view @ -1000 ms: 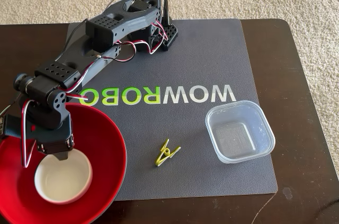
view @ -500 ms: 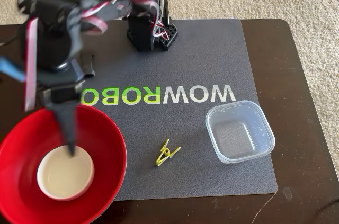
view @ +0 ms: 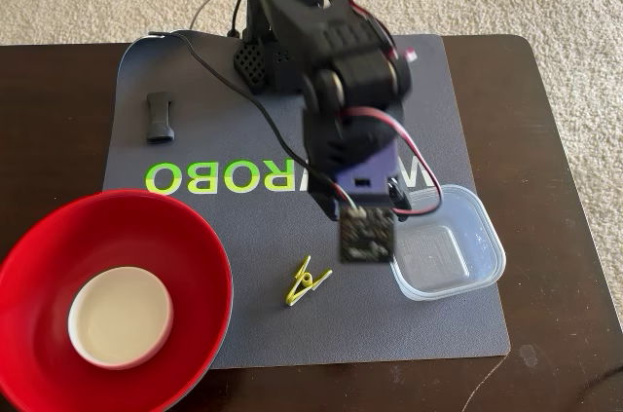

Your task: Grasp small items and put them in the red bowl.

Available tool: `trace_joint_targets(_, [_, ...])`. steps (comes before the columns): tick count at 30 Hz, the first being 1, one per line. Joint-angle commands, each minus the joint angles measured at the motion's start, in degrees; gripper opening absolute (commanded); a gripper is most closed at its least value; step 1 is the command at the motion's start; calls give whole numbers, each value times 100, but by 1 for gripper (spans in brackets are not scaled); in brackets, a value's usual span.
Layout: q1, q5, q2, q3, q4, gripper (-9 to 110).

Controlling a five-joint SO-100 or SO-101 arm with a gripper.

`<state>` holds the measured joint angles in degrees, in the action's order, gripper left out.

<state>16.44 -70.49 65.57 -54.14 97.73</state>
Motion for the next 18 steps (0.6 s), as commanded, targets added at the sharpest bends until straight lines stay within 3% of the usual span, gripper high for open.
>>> trace_joint_targets(1, [264, -97, -413, 35, -44, 32])
trace_joint_targets(6, [545, 132, -1020, 105, -299, 30])
trace_joint_targets(7, [589, 229, -1107, 105, -369, 25])
trace_joint_targets(9, [659, 510, -1239, 185, -457, 0])
trace_joint_targets(18, [325, 1459, 167, 62, -396, 0])
